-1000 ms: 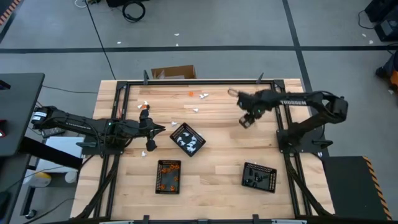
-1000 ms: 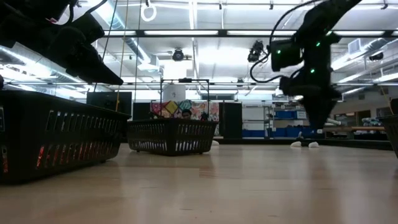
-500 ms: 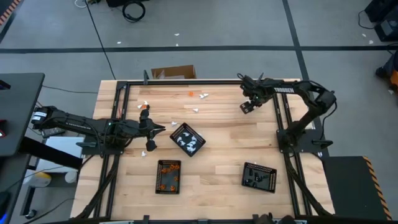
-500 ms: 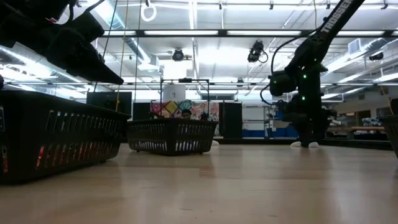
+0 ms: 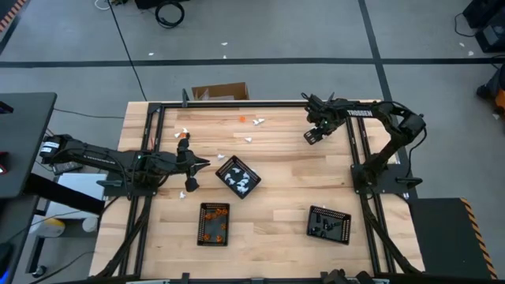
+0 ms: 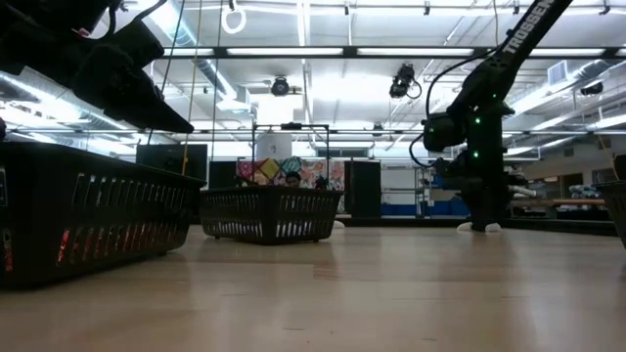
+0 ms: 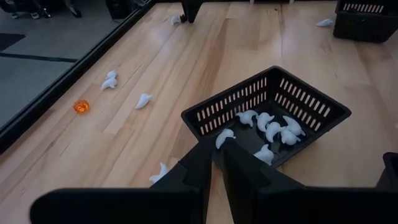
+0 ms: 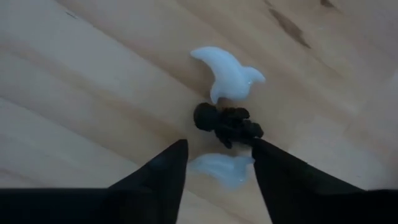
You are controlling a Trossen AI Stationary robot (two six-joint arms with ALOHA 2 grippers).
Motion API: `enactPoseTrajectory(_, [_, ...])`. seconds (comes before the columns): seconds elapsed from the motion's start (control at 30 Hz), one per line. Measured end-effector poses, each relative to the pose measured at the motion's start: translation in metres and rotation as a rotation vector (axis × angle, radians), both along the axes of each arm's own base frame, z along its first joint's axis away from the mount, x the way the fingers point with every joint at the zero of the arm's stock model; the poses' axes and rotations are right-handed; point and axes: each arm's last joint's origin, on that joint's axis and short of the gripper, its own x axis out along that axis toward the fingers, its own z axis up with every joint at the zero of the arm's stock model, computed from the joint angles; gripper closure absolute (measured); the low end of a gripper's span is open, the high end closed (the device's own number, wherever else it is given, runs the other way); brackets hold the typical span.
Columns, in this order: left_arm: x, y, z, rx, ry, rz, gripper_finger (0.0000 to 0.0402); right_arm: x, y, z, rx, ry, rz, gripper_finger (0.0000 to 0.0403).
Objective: Sort Halloween decoration
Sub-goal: Put the black skeleton toy into the right black basket
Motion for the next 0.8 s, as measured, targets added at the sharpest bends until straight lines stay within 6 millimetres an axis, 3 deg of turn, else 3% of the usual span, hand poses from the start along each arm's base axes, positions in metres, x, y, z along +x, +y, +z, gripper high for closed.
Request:
enactPoseTrajectory(0.27, [-0.001, 0.0, -0.002, -0.007, 0.02, 0.005, 0.0352, 0.003, 0.002, 0.0, 0.002, -0.008, 0.027, 0.0315])
enactPoseTrajectory(0.47, [-0.001, 0.0, -0.002, -0.006, 0.024, 0.004, 0.0352, 0.017, 0.004, 0.008, -0.017, 0.013, 0.079, 0.0391])
enactPoseTrajectory(0.8, [-0.001, 0.0, -0.002, -0.006, 0.025, 0.005, 0.0352, 0.042, 0.013, 0.031, -0.03, 0.001, 0.181, 0.0399])
